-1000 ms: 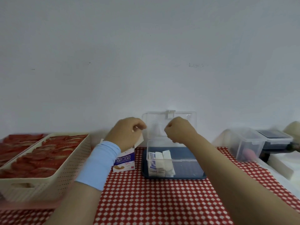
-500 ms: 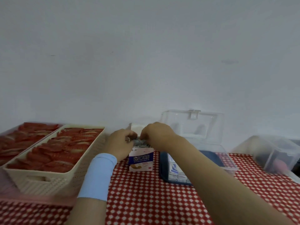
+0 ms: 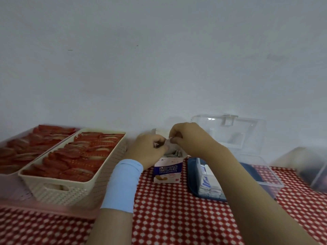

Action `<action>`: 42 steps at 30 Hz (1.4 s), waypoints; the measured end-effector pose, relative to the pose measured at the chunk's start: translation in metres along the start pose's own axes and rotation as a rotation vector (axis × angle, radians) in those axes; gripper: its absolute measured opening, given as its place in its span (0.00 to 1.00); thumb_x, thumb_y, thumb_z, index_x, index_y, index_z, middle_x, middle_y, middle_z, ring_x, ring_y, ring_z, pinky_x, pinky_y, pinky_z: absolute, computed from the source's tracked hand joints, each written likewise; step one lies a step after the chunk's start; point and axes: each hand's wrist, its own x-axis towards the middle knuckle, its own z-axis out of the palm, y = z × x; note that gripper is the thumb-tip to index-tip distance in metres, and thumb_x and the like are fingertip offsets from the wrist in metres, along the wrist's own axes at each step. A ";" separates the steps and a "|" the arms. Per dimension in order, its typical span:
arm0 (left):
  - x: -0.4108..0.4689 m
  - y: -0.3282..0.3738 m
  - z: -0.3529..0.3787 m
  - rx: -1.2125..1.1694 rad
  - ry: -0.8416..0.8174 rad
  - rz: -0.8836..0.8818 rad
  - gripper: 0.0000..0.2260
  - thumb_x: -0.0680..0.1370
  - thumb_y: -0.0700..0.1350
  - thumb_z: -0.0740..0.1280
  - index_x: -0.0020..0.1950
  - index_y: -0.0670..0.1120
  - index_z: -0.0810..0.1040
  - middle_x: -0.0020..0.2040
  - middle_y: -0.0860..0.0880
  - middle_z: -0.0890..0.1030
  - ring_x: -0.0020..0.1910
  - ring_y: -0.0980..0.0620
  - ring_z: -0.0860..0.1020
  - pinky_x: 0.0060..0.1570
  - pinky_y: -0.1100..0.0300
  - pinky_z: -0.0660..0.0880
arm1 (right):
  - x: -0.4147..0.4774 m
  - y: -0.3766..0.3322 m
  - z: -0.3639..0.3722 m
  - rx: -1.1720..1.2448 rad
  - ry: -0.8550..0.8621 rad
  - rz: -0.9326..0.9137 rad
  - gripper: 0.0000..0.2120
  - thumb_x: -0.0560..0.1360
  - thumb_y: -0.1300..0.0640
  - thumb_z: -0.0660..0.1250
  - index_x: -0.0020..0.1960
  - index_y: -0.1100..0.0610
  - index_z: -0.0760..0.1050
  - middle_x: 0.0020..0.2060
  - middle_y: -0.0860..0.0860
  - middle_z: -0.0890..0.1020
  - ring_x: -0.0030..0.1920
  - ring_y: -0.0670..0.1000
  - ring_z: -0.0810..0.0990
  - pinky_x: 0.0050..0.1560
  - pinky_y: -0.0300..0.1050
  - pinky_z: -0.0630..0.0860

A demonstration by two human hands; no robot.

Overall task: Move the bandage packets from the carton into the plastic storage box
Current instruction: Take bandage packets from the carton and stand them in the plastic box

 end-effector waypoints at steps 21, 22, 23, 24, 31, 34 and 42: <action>0.003 0.005 -0.016 -0.378 0.059 -0.039 0.14 0.70 0.35 0.76 0.47 0.54 0.83 0.43 0.55 0.85 0.43 0.56 0.83 0.46 0.66 0.79 | -0.019 0.003 0.000 0.737 0.469 0.173 0.06 0.78 0.62 0.67 0.48 0.52 0.81 0.42 0.49 0.84 0.38 0.46 0.84 0.34 0.38 0.79; 0.003 0.002 -0.014 -0.333 0.067 -0.055 0.14 0.70 0.36 0.76 0.45 0.56 0.83 0.42 0.55 0.85 0.41 0.55 0.82 0.45 0.65 0.79 | -0.020 0.005 0.001 0.777 0.514 0.204 0.06 0.79 0.62 0.67 0.49 0.53 0.81 0.43 0.49 0.84 0.40 0.47 0.85 0.34 0.37 0.79; 0.003 -0.001 -0.012 -0.302 0.082 -0.079 0.13 0.71 0.37 0.76 0.45 0.56 0.83 0.42 0.54 0.84 0.41 0.55 0.81 0.45 0.64 0.78 | -0.021 0.007 0.001 0.814 0.553 0.226 0.05 0.79 0.62 0.66 0.50 0.54 0.80 0.44 0.50 0.84 0.40 0.48 0.85 0.34 0.38 0.79; 0.004 -0.002 -0.010 -0.293 0.101 -0.098 0.12 0.71 0.37 0.75 0.46 0.55 0.83 0.43 0.54 0.84 0.40 0.55 0.80 0.44 0.65 0.77 | -0.022 0.009 0.001 0.841 0.578 0.236 0.05 0.80 0.61 0.66 0.49 0.54 0.80 0.44 0.51 0.84 0.41 0.50 0.85 0.34 0.40 0.80; 0.006 -0.002 -0.008 -0.293 0.226 -0.123 0.07 0.78 0.43 0.69 0.47 0.55 0.84 0.40 0.54 0.84 0.41 0.55 0.82 0.43 0.62 0.77 | -0.025 0.010 -0.006 0.894 0.480 0.217 0.06 0.80 0.64 0.66 0.50 0.57 0.81 0.41 0.53 0.84 0.38 0.50 0.84 0.36 0.40 0.80; 0.007 -0.004 -0.020 -0.242 0.241 -0.090 0.09 0.79 0.43 0.67 0.45 0.56 0.84 0.43 0.56 0.84 0.43 0.57 0.81 0.44 0.64 0.75 | -0.029 0.011 -0.015 0.805 0.289 0.111 0.06 0.79 0.65 0.66 0.49 0.58 0.82 0.39 0.54 0.85 0.35 0.47 0.81 0.40 0.40 0.81; 0.002 0.046 -0.015 -0.416 -0.045 -0.019 0.08 0.78 0.43 0.70 0.56 0.48 0.79 0.45 0.44 0.84 0.39 0.50 0.83 0.38 0.65 0.79 | -0.043 0.011 -0.035 0.576 0.062 0.075 0.07 0.78 0.61 0.69 0.44 0.53 0.83 0.41 0.50 0.86 0.44 0.49 0.84 0.53 0.49 0.82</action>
